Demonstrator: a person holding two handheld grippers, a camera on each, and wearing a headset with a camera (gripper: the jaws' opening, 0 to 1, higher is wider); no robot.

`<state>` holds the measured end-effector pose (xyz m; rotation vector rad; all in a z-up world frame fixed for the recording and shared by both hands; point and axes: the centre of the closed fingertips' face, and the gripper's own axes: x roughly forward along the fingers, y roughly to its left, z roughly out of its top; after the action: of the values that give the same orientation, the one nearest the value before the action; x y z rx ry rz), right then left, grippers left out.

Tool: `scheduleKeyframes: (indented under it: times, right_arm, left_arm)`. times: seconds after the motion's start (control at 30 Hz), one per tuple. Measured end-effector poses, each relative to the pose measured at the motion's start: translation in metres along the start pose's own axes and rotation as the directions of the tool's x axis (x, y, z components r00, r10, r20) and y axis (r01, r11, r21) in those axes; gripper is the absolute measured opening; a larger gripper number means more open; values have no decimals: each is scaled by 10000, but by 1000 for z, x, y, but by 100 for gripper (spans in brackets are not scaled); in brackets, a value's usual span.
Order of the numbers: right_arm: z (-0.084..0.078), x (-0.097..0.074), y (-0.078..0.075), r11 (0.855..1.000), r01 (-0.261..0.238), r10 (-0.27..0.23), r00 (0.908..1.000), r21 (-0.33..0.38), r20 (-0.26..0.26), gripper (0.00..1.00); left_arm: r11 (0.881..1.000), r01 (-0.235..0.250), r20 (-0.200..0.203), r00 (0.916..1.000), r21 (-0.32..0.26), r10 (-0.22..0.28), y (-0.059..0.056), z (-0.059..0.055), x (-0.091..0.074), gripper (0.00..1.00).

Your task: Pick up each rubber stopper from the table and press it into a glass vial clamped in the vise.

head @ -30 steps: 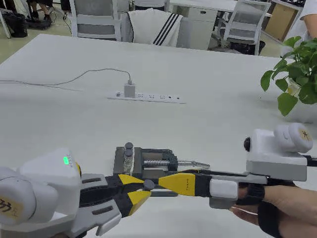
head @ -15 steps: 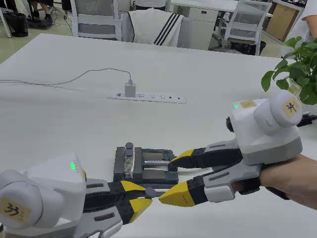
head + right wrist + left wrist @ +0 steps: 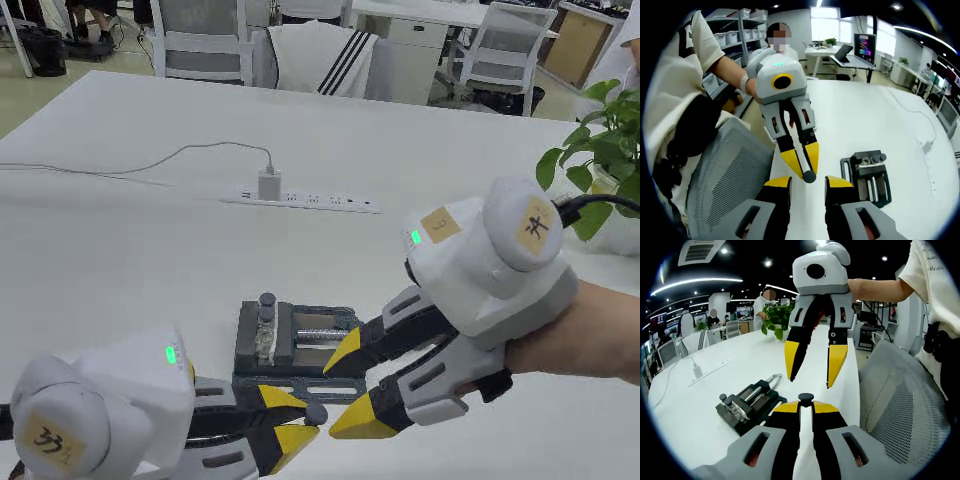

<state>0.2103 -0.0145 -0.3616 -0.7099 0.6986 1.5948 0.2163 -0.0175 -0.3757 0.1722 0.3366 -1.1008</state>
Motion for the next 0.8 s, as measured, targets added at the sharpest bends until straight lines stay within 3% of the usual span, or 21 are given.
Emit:
scheduleKeyframes:
  times: [0.27,0.8]
  right_arm:
    - [-7,7,4,9975,-437,389,9956,-557,-849,15]
    - [-12,11,8,9934,-711,581,9885,-899,-1394,12]
  left_arm:
    - [9998,180,-108,9998,115,-179,-5,-2,3,4]
    - [9994,257,-68,9996,213,-256,-7,1,4,4]
